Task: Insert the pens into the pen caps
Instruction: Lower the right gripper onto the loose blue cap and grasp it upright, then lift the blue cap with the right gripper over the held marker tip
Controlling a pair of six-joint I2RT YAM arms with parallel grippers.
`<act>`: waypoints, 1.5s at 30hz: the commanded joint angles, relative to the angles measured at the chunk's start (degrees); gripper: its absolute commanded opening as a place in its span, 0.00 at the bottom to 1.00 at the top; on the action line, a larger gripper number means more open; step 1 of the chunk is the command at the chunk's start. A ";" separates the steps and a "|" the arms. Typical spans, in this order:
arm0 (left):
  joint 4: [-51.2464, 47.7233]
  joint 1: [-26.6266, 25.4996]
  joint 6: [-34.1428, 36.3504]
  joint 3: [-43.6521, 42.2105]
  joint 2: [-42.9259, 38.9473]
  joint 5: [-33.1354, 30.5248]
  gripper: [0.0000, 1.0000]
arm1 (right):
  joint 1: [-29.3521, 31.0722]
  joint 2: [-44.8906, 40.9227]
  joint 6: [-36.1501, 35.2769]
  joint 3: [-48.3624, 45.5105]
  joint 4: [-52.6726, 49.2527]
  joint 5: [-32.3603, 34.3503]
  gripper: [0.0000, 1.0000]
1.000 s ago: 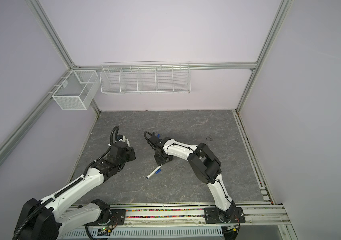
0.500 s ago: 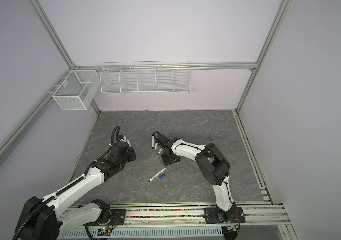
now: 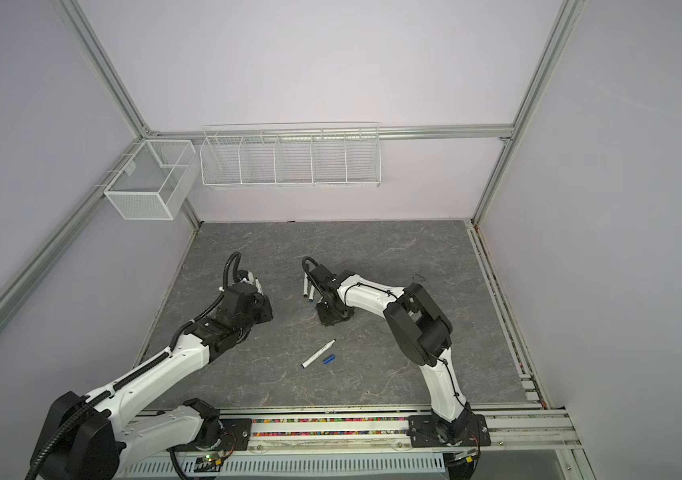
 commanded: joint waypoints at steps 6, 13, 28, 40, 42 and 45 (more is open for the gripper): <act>1.75 0.38 2.03 0.06 1.05 4.07 0.00 | -0.23 3.10 -0.92 1.80 -2.08 3.10 0.14; 1.66 0.38 2.07 0.15 0.91 4.16 0.00 | 0.65 -8.23 -6.75 -7.18 3.09 1.07 0.07; 3.61 0.38 0.93 0.14 2.59 5.48 0.00 | 16.04 -22.69 -12.96 -26.96 0.17 -7.43 0.06; 9.75 -1.37 4.06 -0.87 2.02 17.30 0.00 | 5.76 -36.48 -6.81 -24.46 14.04 -4.64 0.06; 12.18 -3.76 5.78 -0.68 2.99 20.47 0.00 | 2.49 -38.52 -4.44 -24.64 19.06 -5.79 0.07; 14.07 -7.72 8.99 0.63 5.30 25.21 0.00 | -1.56 -39.70 -0.28 -24.64 26.35 -7.60 0.07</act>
